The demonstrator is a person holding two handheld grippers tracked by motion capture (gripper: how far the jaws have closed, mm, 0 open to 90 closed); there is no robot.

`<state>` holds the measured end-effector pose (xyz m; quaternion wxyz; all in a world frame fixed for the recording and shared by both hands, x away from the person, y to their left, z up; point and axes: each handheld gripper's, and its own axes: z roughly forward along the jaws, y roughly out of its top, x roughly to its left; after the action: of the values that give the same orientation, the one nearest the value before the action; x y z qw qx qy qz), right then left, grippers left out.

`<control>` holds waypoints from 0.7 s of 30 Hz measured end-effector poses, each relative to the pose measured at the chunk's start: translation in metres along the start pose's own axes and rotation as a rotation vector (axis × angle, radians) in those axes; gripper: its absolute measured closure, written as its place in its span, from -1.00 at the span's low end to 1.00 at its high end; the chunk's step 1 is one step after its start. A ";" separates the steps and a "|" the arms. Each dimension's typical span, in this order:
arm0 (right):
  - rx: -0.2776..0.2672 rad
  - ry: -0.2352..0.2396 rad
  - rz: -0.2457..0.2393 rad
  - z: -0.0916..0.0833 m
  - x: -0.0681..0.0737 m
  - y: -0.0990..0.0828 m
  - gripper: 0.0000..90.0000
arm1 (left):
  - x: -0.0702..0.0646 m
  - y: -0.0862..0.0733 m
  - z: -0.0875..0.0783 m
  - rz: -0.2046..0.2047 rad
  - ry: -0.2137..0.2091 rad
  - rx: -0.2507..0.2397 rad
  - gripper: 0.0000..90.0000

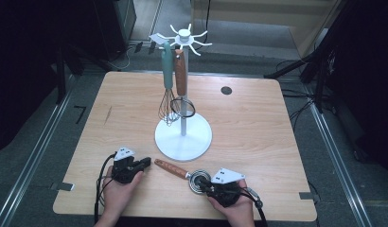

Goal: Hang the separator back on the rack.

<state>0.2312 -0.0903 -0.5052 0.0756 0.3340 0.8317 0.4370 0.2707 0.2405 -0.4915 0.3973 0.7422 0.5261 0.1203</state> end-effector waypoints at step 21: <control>-0.076 -0.094 0.077 -0.044 -0.024 -0.017 0.78 | -0.041 0.002 0.021 0.123 -0.102 0.055 1.00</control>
<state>0.2230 -0.1420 -0.4959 0.1104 0.3826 0.7967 0.4547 0.2672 0.1944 -0.4936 0.3949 0.7888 0.4619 0.0921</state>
